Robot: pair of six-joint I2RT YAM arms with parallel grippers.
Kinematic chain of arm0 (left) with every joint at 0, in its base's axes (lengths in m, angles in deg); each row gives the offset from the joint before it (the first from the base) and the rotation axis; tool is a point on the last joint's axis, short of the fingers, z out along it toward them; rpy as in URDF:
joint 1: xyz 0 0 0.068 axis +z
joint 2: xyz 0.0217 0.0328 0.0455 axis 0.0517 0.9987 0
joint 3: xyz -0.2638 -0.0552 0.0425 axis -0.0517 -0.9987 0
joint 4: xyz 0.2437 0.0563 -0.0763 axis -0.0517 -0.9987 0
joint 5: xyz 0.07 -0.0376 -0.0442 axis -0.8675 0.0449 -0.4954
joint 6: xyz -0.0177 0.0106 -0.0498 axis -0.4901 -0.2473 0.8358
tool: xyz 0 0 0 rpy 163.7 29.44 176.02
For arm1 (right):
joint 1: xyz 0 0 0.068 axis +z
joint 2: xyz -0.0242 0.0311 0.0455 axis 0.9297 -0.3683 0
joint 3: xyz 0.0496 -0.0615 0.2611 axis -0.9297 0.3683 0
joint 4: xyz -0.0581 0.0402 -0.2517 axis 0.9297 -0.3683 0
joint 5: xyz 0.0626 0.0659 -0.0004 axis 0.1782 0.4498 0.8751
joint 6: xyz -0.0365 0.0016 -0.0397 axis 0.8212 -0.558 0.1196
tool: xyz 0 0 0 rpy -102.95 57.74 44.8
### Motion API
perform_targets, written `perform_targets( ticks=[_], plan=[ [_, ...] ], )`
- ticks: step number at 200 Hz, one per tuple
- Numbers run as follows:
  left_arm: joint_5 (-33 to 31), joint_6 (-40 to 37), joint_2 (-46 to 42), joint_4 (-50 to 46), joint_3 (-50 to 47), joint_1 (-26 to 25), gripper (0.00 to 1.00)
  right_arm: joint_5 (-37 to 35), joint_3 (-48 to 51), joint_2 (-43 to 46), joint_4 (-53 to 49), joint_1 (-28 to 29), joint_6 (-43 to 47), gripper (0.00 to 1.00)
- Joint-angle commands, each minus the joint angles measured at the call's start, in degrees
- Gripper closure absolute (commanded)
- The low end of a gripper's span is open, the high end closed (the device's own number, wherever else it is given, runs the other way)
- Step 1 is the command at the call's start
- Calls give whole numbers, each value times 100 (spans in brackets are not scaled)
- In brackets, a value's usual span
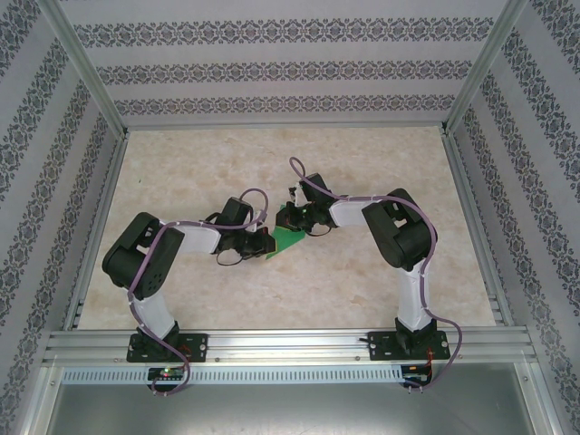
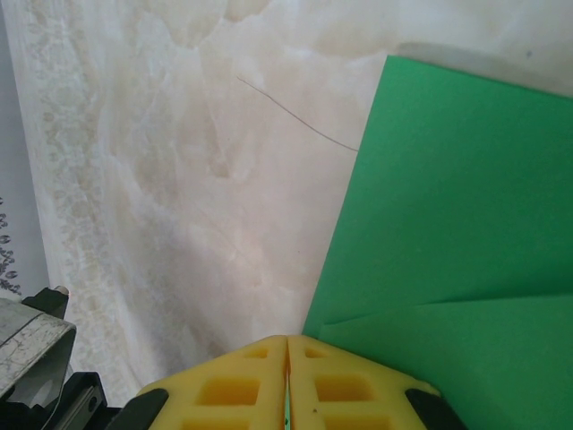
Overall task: Fold a paper plane with a square sheet of paper (pick it up from the middle)
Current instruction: Fourth fold the wing at the center of the table.
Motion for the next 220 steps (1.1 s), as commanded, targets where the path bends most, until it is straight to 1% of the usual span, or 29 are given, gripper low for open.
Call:
perform_targets(
  ticks=[1, 30, 57, 84, 101, 120, 137, 154, 189, 220],
  plan=[
    [-283, -266, -23, -257, -230, -48, 97, -396, 63, -347, -526, 16, 174, 91],
    [-349, -441, -219, -553, -182, -51, 96, -400, 44, -374, -567, 16, 209, 91],
    [-104, -338, -567, -422, -159, -48, 91, -400, 54, -390, -576, 15, 218, 91],
    [-3, -364, -837, -456, 91, -45, 86, -416, 52, -384, -579, 13, 220, 91],
    [190, -412, -762, -444, 223, -53, 85, -409, 51, -391, -567, 16, 209, 91],
    [202, -445, -592, -515, 276, -57, 85, -409, 38, -391, -554, 15, 201, 91],
    [339, -514, -389, -563, 301, -58, 85, -409, 45, -393, -573, 18, 201, 91],
    [234, -591, -300, -649, 278, -56, 85, -412, 40, -399, -576, 15, 209, 91],
    [-169, -738, -181, -986, 207, -53, 89, -418, 54, -416, -585, 10, 214, 91],
    [-277, -765, -110, -1074, -27, -56, 91, -427, 40, -408, -594, 7, 218, 91]
  ],
)
